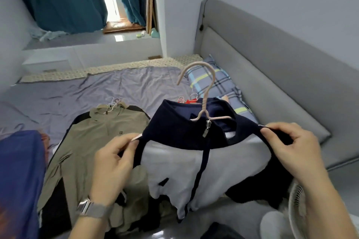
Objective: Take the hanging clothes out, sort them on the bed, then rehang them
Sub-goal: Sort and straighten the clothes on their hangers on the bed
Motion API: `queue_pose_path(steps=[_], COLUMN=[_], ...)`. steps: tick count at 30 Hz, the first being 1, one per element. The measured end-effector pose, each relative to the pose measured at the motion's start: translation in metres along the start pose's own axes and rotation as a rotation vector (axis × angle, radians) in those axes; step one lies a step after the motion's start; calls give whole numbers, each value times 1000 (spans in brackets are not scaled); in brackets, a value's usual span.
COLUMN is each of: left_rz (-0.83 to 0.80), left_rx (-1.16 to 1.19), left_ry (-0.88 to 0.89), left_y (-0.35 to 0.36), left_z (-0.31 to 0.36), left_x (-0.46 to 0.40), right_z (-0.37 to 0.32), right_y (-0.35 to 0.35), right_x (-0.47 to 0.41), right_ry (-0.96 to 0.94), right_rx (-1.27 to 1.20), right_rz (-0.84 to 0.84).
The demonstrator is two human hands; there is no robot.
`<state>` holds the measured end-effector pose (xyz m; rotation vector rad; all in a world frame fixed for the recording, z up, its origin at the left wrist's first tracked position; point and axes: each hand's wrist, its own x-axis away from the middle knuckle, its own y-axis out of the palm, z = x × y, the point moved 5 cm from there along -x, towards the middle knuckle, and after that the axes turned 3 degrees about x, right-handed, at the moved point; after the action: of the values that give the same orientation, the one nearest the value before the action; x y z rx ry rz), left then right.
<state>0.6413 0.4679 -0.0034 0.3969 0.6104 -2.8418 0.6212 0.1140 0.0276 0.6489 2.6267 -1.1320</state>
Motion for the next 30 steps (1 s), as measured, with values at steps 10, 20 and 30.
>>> queue_pose_path(steps=[10,20,30], left_rz=[-51,-52,4], left_rx=[-11,-134,-313], left_ry=[-195,-136,-293], left_y=[69,150,181], left_z=[-70,-76,-120], left_x=[-28,-127,-200], right_z=[48,129,223], right_y=[72,112,304], right_x=[-47,-189,-390], right_ry=[43,74,35], right_rx=[143,46,363], right_rz=[-70,-173,-421])
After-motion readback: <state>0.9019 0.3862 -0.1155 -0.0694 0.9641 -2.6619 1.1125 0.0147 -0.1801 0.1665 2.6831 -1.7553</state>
